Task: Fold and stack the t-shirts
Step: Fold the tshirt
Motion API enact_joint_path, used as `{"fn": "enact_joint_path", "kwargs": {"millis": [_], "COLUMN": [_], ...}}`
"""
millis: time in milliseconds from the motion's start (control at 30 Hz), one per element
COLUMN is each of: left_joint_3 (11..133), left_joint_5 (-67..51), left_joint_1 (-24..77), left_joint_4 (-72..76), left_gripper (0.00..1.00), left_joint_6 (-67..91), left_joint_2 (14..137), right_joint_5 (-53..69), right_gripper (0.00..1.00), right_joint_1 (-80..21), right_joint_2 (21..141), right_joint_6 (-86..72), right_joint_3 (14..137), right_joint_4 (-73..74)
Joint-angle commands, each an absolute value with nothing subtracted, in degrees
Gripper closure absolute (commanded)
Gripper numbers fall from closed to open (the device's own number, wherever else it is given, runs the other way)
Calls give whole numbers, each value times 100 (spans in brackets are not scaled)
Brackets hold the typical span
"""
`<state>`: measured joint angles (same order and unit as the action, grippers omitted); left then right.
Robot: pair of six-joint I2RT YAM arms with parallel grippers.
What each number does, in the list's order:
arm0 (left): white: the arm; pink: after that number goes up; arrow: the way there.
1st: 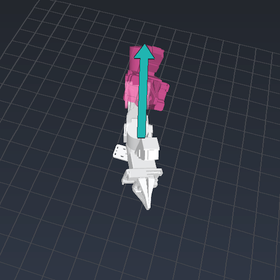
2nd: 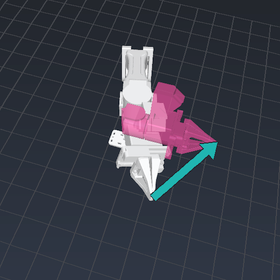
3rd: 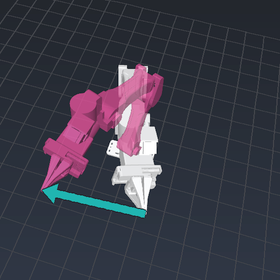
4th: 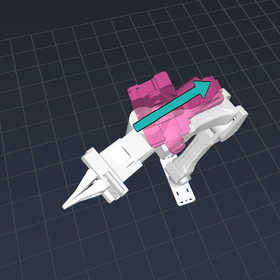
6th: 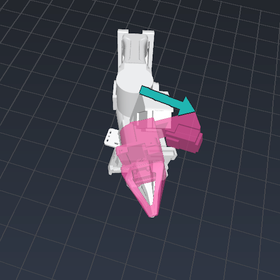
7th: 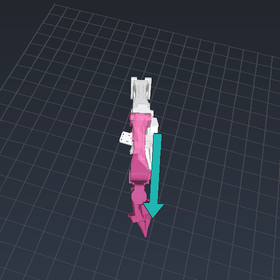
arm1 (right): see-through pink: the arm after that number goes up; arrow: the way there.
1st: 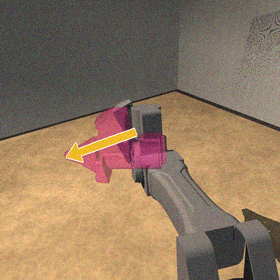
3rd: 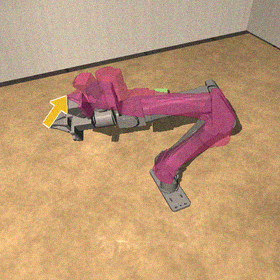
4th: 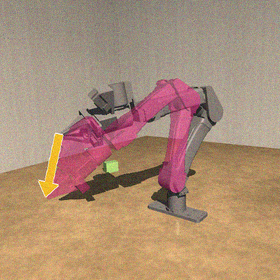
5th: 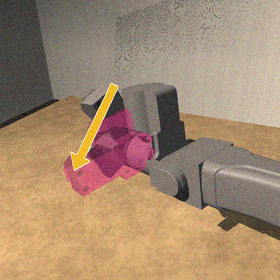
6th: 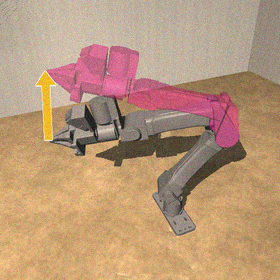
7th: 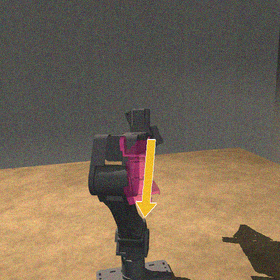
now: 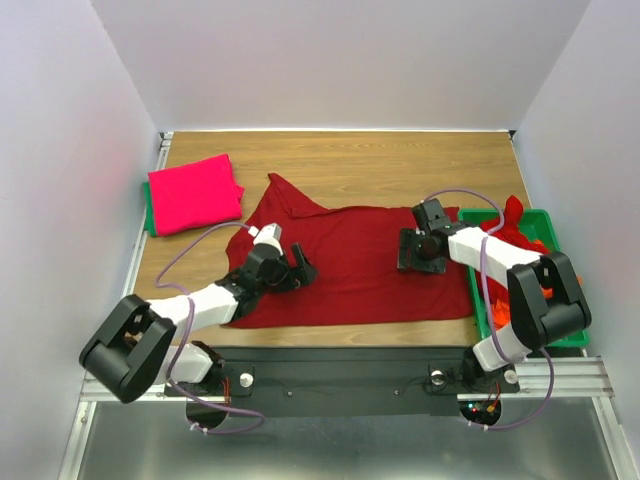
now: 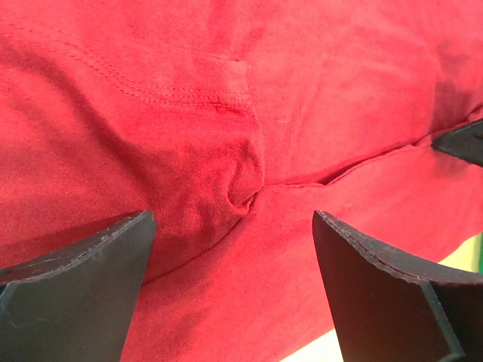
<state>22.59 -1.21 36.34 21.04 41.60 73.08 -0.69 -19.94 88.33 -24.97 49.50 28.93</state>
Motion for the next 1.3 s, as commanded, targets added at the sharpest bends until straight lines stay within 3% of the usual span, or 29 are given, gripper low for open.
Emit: {"fn": "enact_joint_path", "kwargs": {"millis": [0,367,633,900,1267], "left_joint_3": [1671,1704,3874,5350,7031], "left_joint_5": [-62,588,1828,1275,1143], "left_joint_1": [3849,4790,4694,3307,2830], "left_joint_4": [1266,520,-1361,-1407,-1529], "left_gripper": [2,1,1,1,6], "left_joint_6": [4658,5326,4800,3983,3226], "left_joint_2": [6954,6012,5800,7116,9297], "right_joint_5": [123,290,378,325,167], "right_gripper": [25,25,25,25,24], "right_joint_1": [-2065,-2153,-2171,-2162,-2162], "right_joint_2": [8570,7876,7480,8005,8648], "right_joint_6": [-2882,-3076,-3015,-2839,-2663], "right_joint_3": [4413,4342,4868,5695,6653], "right_joint_4": [3551,3744,3885,3911,3911]}}
